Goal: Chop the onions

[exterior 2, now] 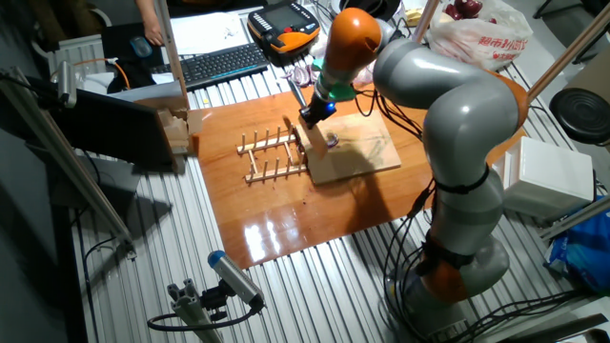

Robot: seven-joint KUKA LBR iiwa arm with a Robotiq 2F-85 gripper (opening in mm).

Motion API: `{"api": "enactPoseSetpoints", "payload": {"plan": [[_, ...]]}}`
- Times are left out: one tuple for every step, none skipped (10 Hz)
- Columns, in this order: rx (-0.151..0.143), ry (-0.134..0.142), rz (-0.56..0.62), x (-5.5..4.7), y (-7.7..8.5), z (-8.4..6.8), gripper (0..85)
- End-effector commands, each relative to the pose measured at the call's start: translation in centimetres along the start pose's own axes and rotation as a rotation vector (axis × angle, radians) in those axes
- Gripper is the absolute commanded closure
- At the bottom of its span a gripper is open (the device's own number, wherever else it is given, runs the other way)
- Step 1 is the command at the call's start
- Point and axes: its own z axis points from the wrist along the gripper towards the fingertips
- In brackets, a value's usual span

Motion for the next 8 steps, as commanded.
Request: {"api": "enactPoseSetpoints", "payload": {"plan": [[0.078,0.002,-0.056,-0.2,-0.5,0.2,85.0],[0.093,0.003,-0.079,-0.3,-1.4,0.5,85.0],[0.085,0.005,-0.1,-0.1,-2.7,0.8,85.0],[0.113,0.006,-0.138,0.2,-3.9,1.1,85.0],[0.167,0.007,-0.177,0.5,-5.0,1.5,85.0],[0.164,0.007,-0.179,0.6,-5.6,1.8,85.0],[0.144,0.005,-0.175,0.7,-6.1,2.2,85.0],[0.143,0.009,-0.176,0.5,-6.3,2.6,85.0]]}}
